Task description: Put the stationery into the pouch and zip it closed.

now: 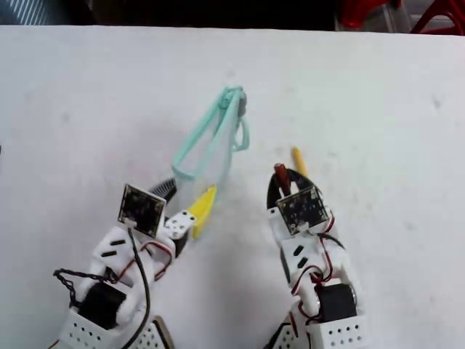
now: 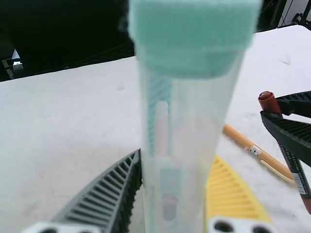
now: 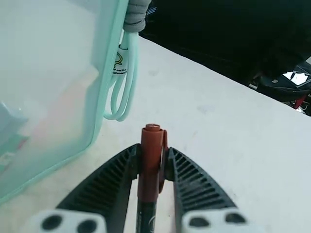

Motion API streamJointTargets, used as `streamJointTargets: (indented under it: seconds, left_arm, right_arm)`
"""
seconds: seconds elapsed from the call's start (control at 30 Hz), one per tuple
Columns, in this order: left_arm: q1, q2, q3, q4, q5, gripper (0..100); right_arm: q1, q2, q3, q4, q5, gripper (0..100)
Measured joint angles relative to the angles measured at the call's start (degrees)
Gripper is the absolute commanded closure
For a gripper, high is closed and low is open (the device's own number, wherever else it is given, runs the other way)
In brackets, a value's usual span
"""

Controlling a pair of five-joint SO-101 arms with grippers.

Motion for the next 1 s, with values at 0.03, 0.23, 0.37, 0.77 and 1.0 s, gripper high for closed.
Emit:
streamJointTargets:
  seconds: [0.03, 0.23, 0.37, 0.77, 1.0]
  left_arm:
    - [0.0, 0.0, 0.0, 0.0, 0.0, 79]
    - [0.0, 0.0, 0.0, 0.0, 0.0, 79]
    - [0.0, 0.0, 0.0, 0.0, 0.0, 79]
    - [0.0, 0.0, 0.0, 0.0, 0.0, 79]
    - [0.0, 0.0, 0.0, 0.0, 0.0, 79]
  right_arm:
    - [0.0, 0.0, 0.0, -0.79, 0.0, 98.1]
    - [0.0, 0.0, -3.6, -2.73, 0.0, 98.1]
    - [-0.44, 0.0, -11.25, -2.73, 0.0, 98.1]
    - [-5.89, 0.53, -27.6, -10.37, 0.0, 98.2]
    - [-12.4, 21.54, -50.81, -8.88, -2.2, 98.2]
